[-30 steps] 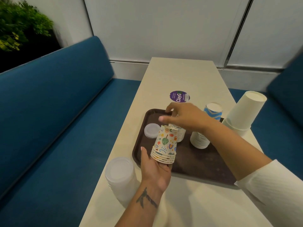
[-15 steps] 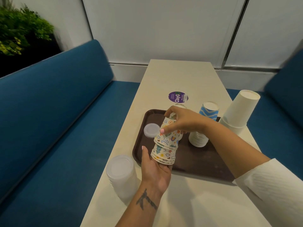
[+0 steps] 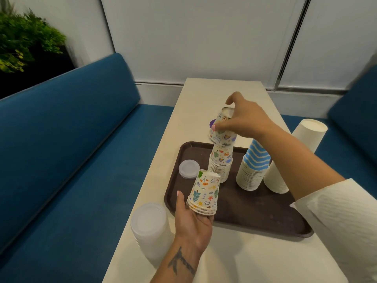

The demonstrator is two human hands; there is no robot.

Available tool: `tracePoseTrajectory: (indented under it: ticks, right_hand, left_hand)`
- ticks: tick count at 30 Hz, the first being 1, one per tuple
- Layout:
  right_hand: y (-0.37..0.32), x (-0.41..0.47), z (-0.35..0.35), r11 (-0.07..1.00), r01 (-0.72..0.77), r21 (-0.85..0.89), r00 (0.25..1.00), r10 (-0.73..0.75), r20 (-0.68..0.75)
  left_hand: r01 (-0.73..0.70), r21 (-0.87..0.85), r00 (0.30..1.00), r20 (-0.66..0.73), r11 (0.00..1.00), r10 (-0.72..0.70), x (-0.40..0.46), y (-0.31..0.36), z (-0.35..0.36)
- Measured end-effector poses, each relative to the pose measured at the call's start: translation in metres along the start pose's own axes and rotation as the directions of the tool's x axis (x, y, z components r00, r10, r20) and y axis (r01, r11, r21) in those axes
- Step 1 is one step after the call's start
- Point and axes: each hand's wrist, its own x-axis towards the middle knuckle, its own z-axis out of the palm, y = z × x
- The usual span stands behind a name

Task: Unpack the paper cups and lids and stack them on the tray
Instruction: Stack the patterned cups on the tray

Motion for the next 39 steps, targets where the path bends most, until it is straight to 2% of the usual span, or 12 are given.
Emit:
tracePoseTrajectory:
  ticks: [7,15,17,21,23,25,28,30,32,39]
  right_hand:
    - [0.017,0.014,0.03,0.968,-0.006,-0.252,1.0,0.007,0.006]
    - [0.04,0.015,0.059,0.93,-0.019,-0.367,0.98,0.089,0.176]
    - [0.038,0.011,0.057,0.922,-0.004,-0.387,0.99,0.059,0.13]
    - [0.016,-0.008,0.042,0.959,0.122,-0.256,0.987,-0.144,-0.069]
    - [0.008,-0.019,0.039,0.968,0.181,-0.176,0.983,-0.184,-0.001]
    - [0.004,-0.031,0.041,0.972,0.187,-0.142,0.971,-0.162,0.176]
    - [0.003,-0.045,0.046,0.986,0.129,-0.103,0.887,-0.069,0.456]
    - [0.004,-0.05,0.049,0.997,0.068,-0.044,0.83,-0.032,0.557]
    - [0.006,-0.053,0.051,1.0,0.025,0.015,0.819,-0.029,0.573]
    - [0.002,-0.047,0.037,0.987,-0.078,0.14,0.896,0.008,0.444]
  left_hand:
    - [0.02,-0.006,0.999,-0.026,1.0,-0.02,0.007,0.0,0.003]
    - [0.028,0.001,0.999,-0.029,1.0,-0.028,0.012,0.001,0.006]
    - [0.021,0.008,1.0,-0.019,1.0,-0.021,0.012,0.002,0.007]
    - [0.007,-0.003,1.0,0.005,1.0,-0.007,0.011,0.003,0.011]
    - [-0.005,-0.005,1.0,0.011,1.0,0.005,0.008,0.003,0.014]
    - [-0.017,0.006,1.0,0.021,1.0,0.017,0.005,0.002,0.017]
    - [-0.027,0.008,0.999,0.046,1.0,0.027,-0.001,0.002,0.019]
    - [-0.027,0.012,0.998,0.058,1.0,0.026,-0.004,0.002,0.019]
    - [-0.026,0.016,0.997,0.068,1.0,0.025,-0.007,0.001,0.017]
    - [-0.031,0.041,0.997,0.073,0.999,0.028,-0.014,0.001,0.01]
